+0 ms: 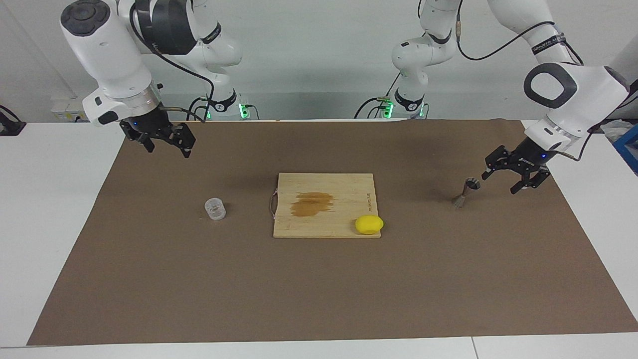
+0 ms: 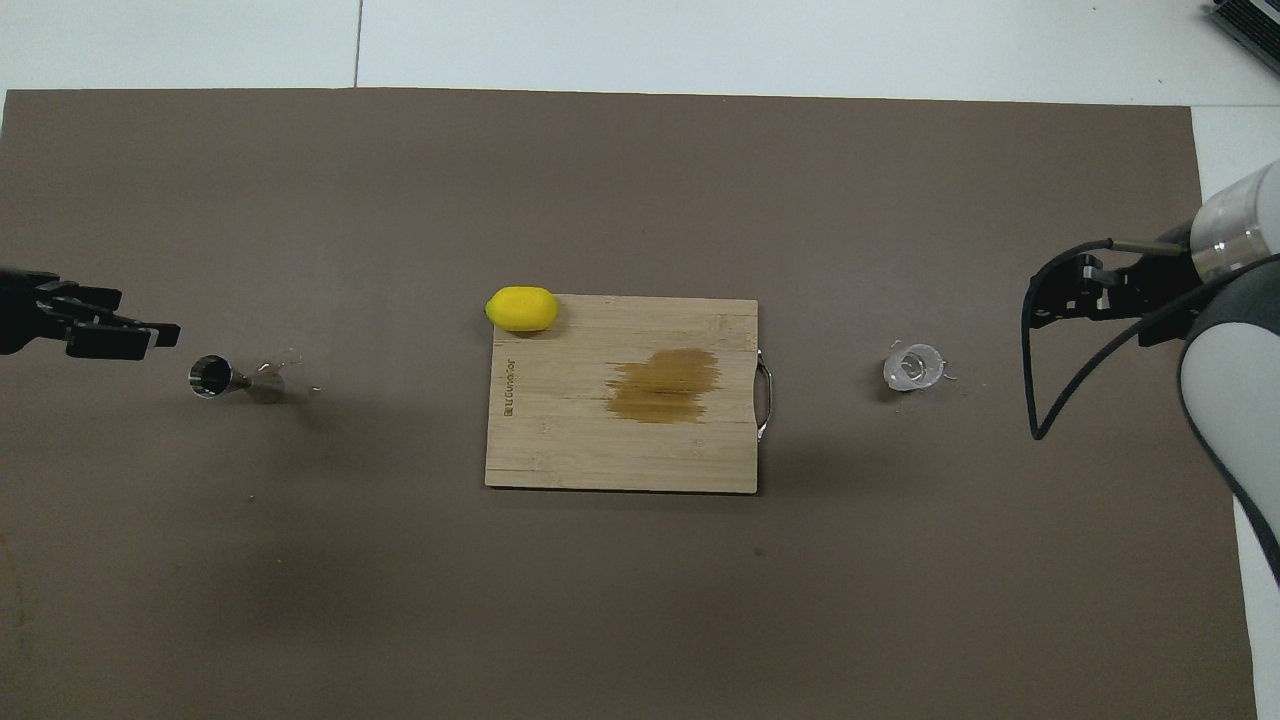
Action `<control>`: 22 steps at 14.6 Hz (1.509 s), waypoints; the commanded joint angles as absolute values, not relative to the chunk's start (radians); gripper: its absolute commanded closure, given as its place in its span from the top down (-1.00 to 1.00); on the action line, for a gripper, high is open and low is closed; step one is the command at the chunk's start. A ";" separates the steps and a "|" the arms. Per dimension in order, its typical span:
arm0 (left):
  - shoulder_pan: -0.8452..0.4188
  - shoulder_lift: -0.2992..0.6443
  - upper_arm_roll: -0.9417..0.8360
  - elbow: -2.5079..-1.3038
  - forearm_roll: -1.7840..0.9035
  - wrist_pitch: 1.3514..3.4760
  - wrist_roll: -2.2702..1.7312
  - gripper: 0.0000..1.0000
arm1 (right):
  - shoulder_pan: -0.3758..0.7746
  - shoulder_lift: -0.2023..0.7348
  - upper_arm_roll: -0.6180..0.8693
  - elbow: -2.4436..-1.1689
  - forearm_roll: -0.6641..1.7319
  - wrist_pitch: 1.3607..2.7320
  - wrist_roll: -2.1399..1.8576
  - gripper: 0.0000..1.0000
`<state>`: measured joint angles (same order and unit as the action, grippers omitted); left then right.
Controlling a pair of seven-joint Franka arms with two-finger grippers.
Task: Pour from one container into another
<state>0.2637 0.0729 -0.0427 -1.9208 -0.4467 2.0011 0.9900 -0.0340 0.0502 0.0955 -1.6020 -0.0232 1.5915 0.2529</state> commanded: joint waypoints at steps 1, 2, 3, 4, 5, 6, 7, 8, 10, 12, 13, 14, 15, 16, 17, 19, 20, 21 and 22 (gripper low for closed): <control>0.336 0.135 -0.049 -1.858 -0.550 1.893 1.373 1.00 | -0.029 0.018 0.100 -1.643 -0.021 1.594 0.255 0.98; 0.350 0.159 -0.048 -1.841 -0.584 1.866 1.485 1.00 | -0.028 0.014 0.100 -1.649 -0.021 1.598 0.258 0.98; 0.363 0.178 -0.049 -1.833 -0.595 1.844 1.553 1.00 | -0.028 0.012 0.100 -1.652 -0.021 1.598 0.258 0.98; 0.376 0.201 -0.051 -1.824 -0.619 1.826 1.574 1.00 | -0.028 0.009 0.100 -1.664 -0.021 1.598 0.258 0.98; 0.380 0.225 -0.049 -1.804 -0.658 1.794 1.575 1.00 | -0.029 0.000 0.100 -1.675 -0.021 1.608 0.258 0.98; 0.393 0.259 -0.049 -1.775 -0.691 1.736 1.577 1.00 | -0.029 -0.011 0.100 -1.698 -0.021 1.627 0.258 0.98; 0.423 0.287 -0.051 -1.757 -0.721 1.685 1.578 1.00 | -0.029 -0.032 0.100 -1.730 -0.021 1.659 0.258 0.98; 0.439 0.294 -0.051 -1.759 -0.760 1.658 1.577 1.00 | -0.029 -0.050 0.100 -1.762 -0.021 1.684 0.259 0.98; 0.443 0.307 -0.049 -1.763 -0.782 1.641 1.594 1.00 | -0.029 -0.058 0.100 -1.778 -0.021 1.694 0.256 0.98; 0.463 0.316 -0.051 -1.766 -0.802 1.614 1.646 1.00 | -0.029 -0.058 0.100 -1.776 -0.021 1.694 0.256 0.99; 0.477 0.318 -0.051 -1.776 -0.836 1.597 1.699 1.00 | -0.029 -0.058 0.100 -1.775 -0.021 1.694 0.256 0.99; 0.483 0.318 -0.049 -1.792 -0.885 1.573 1.779 1.00 | -0.029 -0.057 0.100 -1.775 -0.021 1.694 0.252 0.99; 0.509 0.318 -0.049 -1.811 -0.914 1.550 1.843 1.00 | -0.029 -0.057 0.100 -1.775 -0.021 1.694 0.250 0.99; 0.528 0.319 -0.051 -1.837 -0.925 1.530 1.874 1.00 | -0.031 -0.057 0.101 -1.775 -0.021 1.694 0.250 0.99; 0.532 0.316 -0.049 -1.864 -0.940 1.513 1.893 1.00 | -0.031 -0.057 0.100 -1.775 -0.021 1.694 0.250 0.99; 0.543 0.319 -0.049 -1.890 -0.950 1.490 1.972 1.00 | -0.031 -0.057 0.100 -1.775 -0.021 1.695 0.250 0.99; 0.552 0.345 -0.049 -1.891 -0.962 1.462 2.046 1.00 | -0.031 -0.057 0.100 -1.773 -0.021 1.694 0.250 0.99; 0.555 0.380 -0.049 -1.890 -0.992 1.424 2.118 1.00 | -0.031 -0.057 0.100 -1.775 -0.021 1.695 0.250 0.99; 0.560 0.405 -0.049 -1.896 -1.014 1.405 2.165 1.00 | -0.031 -0.057 0.100 -1.775 -0.020 1.695 0.250 0.99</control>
